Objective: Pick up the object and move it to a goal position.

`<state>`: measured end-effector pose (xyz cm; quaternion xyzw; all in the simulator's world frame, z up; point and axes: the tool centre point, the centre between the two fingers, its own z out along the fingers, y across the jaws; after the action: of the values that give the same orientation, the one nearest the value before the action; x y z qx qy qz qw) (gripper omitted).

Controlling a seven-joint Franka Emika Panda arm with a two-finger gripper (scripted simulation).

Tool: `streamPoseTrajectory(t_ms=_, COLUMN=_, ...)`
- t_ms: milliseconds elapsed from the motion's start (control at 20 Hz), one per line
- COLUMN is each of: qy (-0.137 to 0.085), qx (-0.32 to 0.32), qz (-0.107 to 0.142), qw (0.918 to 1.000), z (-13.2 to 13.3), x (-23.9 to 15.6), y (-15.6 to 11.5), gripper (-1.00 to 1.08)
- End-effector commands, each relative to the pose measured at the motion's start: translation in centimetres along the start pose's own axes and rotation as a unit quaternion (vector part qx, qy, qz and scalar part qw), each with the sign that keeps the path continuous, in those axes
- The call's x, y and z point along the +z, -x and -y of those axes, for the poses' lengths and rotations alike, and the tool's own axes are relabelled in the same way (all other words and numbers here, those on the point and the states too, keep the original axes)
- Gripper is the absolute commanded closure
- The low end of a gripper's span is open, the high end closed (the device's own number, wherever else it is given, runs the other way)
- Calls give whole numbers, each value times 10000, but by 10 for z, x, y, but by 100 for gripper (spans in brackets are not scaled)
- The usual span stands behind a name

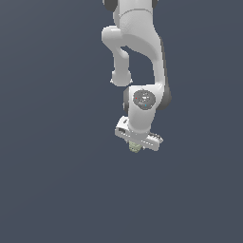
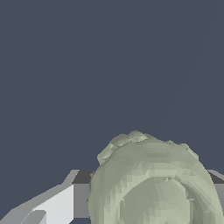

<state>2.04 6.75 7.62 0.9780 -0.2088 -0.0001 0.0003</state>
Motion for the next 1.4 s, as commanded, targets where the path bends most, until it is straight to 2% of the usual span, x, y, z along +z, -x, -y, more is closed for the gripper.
streamPoseTrajectory(t_ms=0, qy=-3, qx=-4, qz=-4, qw=10000, z=17, x=-18, y=4, gripper=108)
streamPoseTrajectory(t_ms=800, qy=0, qx=-2, qz=-4, qw=10000, z=139, x=-148, y=33, gripper=108)
streamPoseTrajectory(t_ms=1050, qy=-2, qx=-2, qz=-2, qw=10000, z=162, x=-171, y=37, gripper=108)
streamPoseTrajectory(t_ms=1350, qy=-3, qx=-4, qz=-1, qw=10000, z=177, x=-186, y=39, gripper=108)
